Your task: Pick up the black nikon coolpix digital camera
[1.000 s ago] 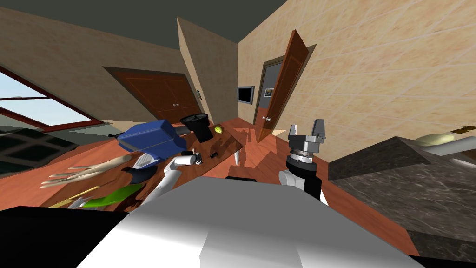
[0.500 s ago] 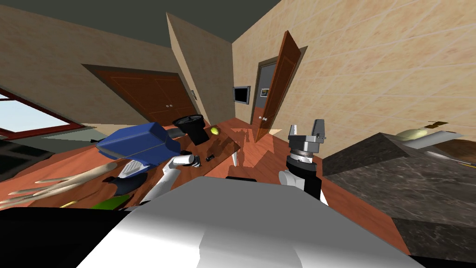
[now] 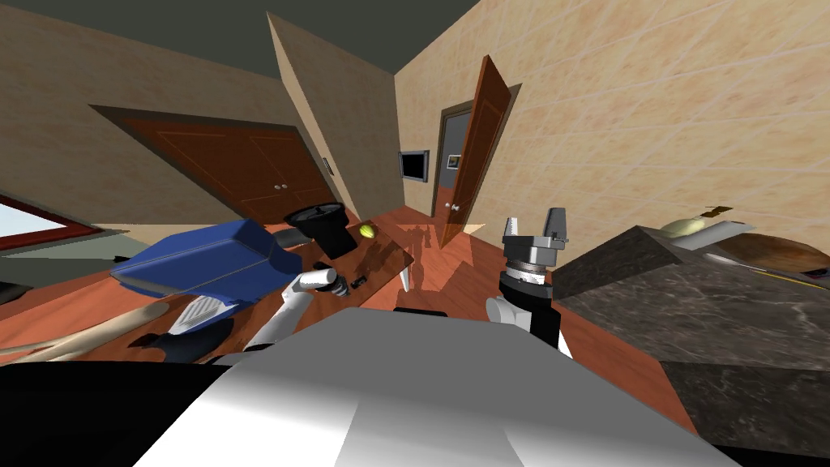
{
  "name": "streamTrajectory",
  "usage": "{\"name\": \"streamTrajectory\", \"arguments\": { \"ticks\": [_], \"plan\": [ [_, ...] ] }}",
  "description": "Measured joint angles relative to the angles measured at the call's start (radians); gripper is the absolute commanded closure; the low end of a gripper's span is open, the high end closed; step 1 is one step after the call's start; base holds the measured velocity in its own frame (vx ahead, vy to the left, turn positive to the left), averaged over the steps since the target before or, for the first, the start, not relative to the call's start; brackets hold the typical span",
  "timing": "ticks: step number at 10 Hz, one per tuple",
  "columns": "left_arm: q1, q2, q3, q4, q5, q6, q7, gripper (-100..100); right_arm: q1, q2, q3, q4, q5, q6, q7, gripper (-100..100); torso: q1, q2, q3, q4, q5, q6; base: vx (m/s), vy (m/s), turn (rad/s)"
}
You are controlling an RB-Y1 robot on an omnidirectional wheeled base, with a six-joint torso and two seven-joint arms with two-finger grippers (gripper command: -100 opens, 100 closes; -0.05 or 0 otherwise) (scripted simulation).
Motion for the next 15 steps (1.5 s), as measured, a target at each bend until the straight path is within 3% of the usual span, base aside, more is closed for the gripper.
{"name": "streamTrajectory", "arguments": {
  "ticks": [6,7,8,11,12,15],
  "plan": [
    [-0.049,0.030,0.004,0.120,0.074,0.141,0.077,-100,0.000,0.000,0.000,0.000,0.000,0.000,0.000,0,0.001,0.000,0.000,0.000,0.000,0.000,0.064,-0.016,-0.096],
    [-0.049,0.030,0.004,0.121,0.075,0.144,0.079,0,0.000,0.000,0.000,0.000,0.000,0.000,0.000,0,0.001,0.002,0.001,0.000,0.000,-0.001,0.000,0.000,0.000],
    [-0.049,0.030,0.004,0.121,0.075,0.144,0.079,-100,0.000,0.000,0.000,0.000,0.000,0.000,0.000,0,0.001,0.003,0.002,0.001,0.000,-0.001,0.019,0.012,0.004],
    [-0.052,0.002,-0.003,0.177,0.058,0.089,0.055,-100,0.000,0.000,0.000,0.000,0.000,0.000,0.000,0,0.003,0.003,0.001,0.000,0.001,-0.001,0.021,0.019,0.002],
    [-0.052,0.001,-0.003,0.179,0.058,0.085,0.053,100,0.000,0.000,0.000,0.000,0.000,0.000,0.000,0,0.002,0.003,0.002,0.001,0.000,-0.001,0.000,0.000,0.000],
    [-0.052,0.000,-0.003,0.179,0.059,0.088,0.054,100,0.000,0.000,0.000,0.000,0.000,0.000,0.000,0,0.004,0.003,0.002,0.001,0.001,0.000,0.000,0.000,0.000]
  ]
}}
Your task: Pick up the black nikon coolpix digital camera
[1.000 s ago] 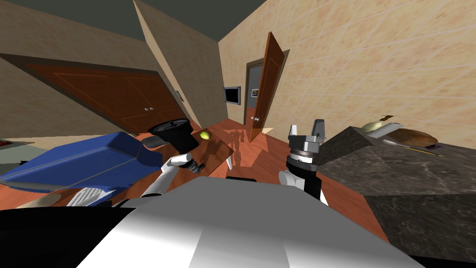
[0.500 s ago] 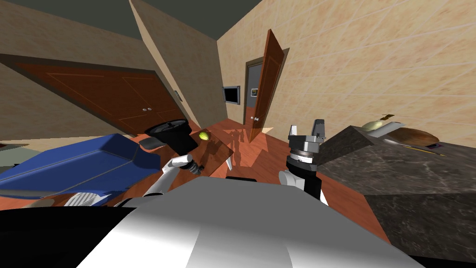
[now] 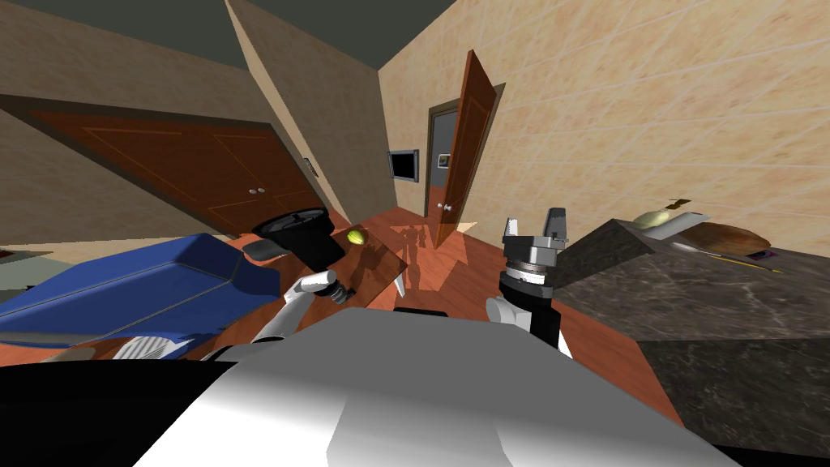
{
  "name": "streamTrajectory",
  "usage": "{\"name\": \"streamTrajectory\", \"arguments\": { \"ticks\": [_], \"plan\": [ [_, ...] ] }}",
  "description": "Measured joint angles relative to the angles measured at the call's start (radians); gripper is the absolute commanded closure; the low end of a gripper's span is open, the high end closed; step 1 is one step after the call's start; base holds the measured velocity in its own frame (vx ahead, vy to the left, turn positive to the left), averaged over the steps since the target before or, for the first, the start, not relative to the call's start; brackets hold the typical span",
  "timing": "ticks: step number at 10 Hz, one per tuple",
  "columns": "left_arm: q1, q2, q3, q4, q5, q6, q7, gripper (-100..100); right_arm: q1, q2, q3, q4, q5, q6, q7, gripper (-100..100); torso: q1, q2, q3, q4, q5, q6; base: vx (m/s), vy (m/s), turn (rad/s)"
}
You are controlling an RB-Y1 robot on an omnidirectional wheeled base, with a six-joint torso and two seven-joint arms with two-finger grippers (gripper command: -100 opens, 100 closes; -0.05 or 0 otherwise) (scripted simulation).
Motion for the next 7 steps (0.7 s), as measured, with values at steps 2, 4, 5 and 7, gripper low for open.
{"name": "streamTrajectory", "arguments": {
  "ticks": [2,4,5,7],
  "plan": [
    [0.000,0.000,0.000,0.000,0.000,0.000,0.000,0,0.000,0.000,0.000,0.000,0.000,0.000,0.000,0,0.000,0.000,0.000,0.000,0.000,0.000,0.000,0.000,0.000],
    [-0.002,0.008,0.001,-0.009,0.005,0.010,0.003,100,0.000,0.000,0.000,0.000,0.000,0.000,0.000,0,0.000,0.000,0.000,0.001,-0.001,0.000,-0.019,-0.013,-0.008],
    [0.002,0.017,0.005,-0.030,0.010,0.026,0.010,100,0.000,0.000,0.000,0.000,0.000,0.000,0.000,0,-0.001,0.002,0.001,0.001,-0.001,0.000,-0.026,-0.018,-0.001],
    [0.005,0.026,0.007,-0.056,0.014,0.049,0.023,0,0.000,0.000,0.000,0.000,0.000,0.000,0.000,0,-0.001,0.001,0.001,0.000,0.000,0.000,-0.005,-0.004,0.000]
  ]
}}
